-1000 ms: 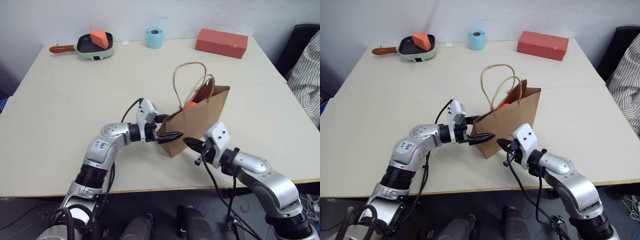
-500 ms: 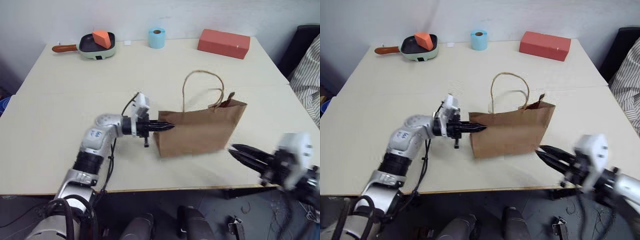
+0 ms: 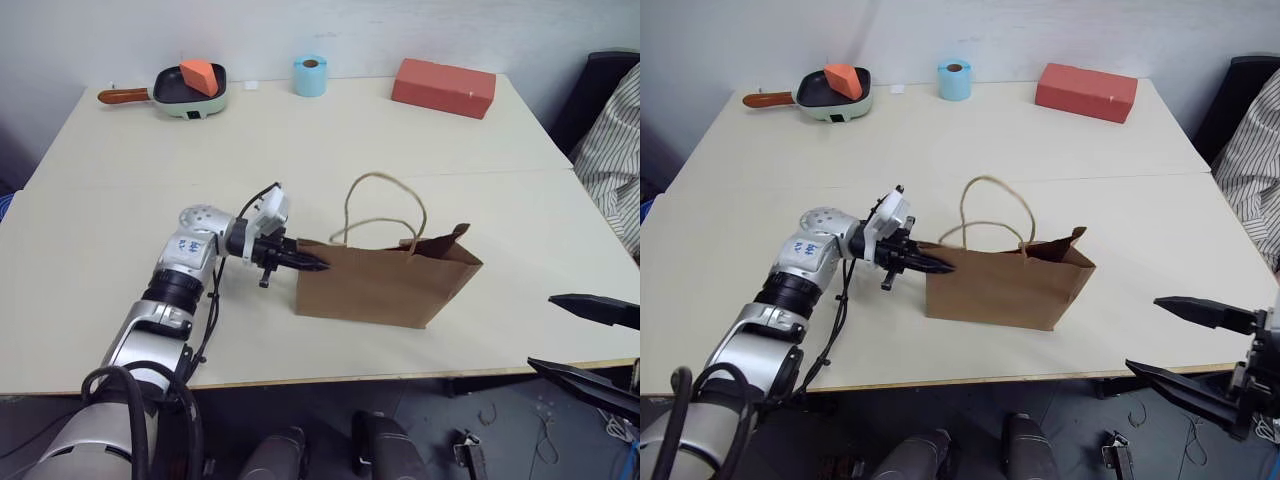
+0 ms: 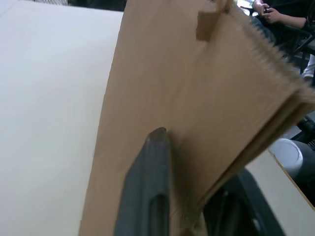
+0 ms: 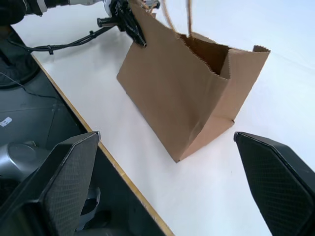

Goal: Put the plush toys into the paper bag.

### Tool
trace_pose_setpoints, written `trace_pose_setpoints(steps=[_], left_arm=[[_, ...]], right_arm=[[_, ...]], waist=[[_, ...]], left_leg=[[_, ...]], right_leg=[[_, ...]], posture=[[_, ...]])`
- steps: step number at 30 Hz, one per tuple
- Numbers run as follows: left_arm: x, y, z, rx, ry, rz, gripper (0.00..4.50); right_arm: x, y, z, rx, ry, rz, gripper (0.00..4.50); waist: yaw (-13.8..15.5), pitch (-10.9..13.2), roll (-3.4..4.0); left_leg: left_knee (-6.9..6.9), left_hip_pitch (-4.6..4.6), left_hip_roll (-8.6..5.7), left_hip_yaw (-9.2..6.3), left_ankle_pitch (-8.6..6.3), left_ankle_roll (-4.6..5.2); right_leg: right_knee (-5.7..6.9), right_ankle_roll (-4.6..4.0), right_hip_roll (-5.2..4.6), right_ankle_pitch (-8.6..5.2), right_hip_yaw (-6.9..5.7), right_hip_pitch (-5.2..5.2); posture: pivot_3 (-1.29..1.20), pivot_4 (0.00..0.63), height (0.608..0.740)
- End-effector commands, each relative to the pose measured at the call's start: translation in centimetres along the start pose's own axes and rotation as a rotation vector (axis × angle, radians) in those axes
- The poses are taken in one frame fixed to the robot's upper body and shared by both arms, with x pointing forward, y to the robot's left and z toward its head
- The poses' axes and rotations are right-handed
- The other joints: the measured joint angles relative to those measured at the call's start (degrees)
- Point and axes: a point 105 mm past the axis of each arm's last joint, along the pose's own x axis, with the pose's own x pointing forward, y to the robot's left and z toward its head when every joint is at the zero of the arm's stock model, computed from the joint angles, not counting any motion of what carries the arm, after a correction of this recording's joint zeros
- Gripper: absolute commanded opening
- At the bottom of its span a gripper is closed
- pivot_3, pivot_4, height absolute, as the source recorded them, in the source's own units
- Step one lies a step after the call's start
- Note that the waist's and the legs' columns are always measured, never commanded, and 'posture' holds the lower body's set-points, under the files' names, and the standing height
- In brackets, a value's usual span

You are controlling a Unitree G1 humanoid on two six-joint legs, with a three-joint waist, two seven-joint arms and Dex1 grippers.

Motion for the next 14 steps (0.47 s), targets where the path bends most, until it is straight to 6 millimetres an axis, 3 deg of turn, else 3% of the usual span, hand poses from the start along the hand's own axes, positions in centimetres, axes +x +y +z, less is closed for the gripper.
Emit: trace_pose_setpoints(steps=[1,5,8,11,14], left_arm=[[-4.5,-1.8,2.3,0.024,0.001,0.106,2.09],[-10.5,-6.4,4.1,-0.066,0.073,0.256,3.25],[-13.2,-10.5,6.4,-0.11,0.086,0.332,4.15],[-14.7,-13.0,8.4,-0.116,0.082,0.417,4.15],[-15.1,-14.1,9.5,-0.074,0.088,0.461,4.15]], right_arm=[[0.2,-1.4,0.3,-0.024,0.004,0.051,4.5],[0.0,-3.9,0.4,-0.037,0.038,0.105,4.5],[-0.8,-5.5,1.1,-0.047,0.062,0.139,4.5],[-1.3,-7.3,2.2,-0.056,0.056,0.144,4.5],[-1.2,-8.7,2.9,-0.058,0.05,0.159,4.5]], waist=[[-0.3,0.1,-0.05],[-1.1,0.2,-0.09],[-1.1,0.3,0.08],[-0.3,0.4,0.25],[0.2,0.4,0.31]], left_leg=[[0.0,0.0,0.02,0.01,0.0,0.0],[-0.04,-0.05,0.08,0.0,-0.01,-0.02],[-0.14,-0.01,0.08,0.01,-0.02,-0.02],[-0.09,-0.02,0.07,-0.02,-0.02,0.01],[-0.09,0.04,0.09,-0.06,-0.03,0.01]], right_leg=[[0.01,0.0,0.01,0.0,0.01,-0.02],[0.0,-0.03,0.04,-0.01,-0.01,-0.08],[-0.08,-0.05,0.02,-0.02,-0.02,-0.05],[-0.22,-0.06,-0.02,-0.03,-0.1,0.06],[-0.24,-0.07,-0.03,-0.03,-0.15,0.16]], posture=[[0.0,0.15,0.74],[0.0,0.15,0.74],[0.0,0.15,0.74],[0.0,0.15,0.74],[0.0,0.15,0.74]])
